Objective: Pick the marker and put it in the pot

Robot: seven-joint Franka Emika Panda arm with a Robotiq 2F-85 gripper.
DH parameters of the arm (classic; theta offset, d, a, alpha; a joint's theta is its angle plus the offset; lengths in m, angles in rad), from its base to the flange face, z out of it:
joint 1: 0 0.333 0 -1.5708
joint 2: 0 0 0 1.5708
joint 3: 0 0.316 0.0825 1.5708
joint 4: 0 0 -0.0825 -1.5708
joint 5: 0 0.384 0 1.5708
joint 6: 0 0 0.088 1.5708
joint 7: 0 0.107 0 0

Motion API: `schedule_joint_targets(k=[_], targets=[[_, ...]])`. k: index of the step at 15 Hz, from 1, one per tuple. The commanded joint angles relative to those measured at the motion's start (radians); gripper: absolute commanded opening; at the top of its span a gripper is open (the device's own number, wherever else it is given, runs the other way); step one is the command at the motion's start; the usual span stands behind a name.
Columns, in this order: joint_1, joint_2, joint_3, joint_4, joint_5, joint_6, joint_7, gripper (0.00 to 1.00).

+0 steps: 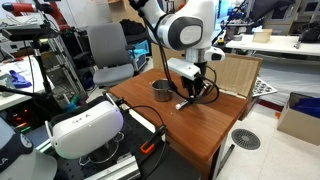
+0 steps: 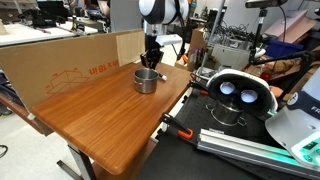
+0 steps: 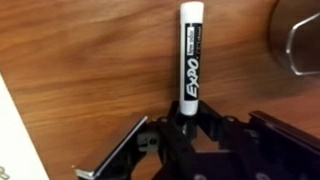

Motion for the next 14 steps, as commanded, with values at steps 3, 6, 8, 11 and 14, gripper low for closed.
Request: schedule_joint_targets(k=[3, 6, 8, 11, 14], targets=[[-0.034, -0.191, 0.047, -0.181, 0.013, 0.127, -0.042, 0.06], [-0.053, -0.314, 0.058, -0.251, 0.051, 0.135, -0.072, 0.06], [-0.057, -0.397, 0.062, -0.297, 0.086, 0.147, -0.100, 0.06], [-0.027, -0.477, 0.057, -0.348, 0.124, 0.199, -0.102, 0.06], [0.006, -0.509, 0.072, -0.382, 0.164, 0.273, -0.097, 0.06]])
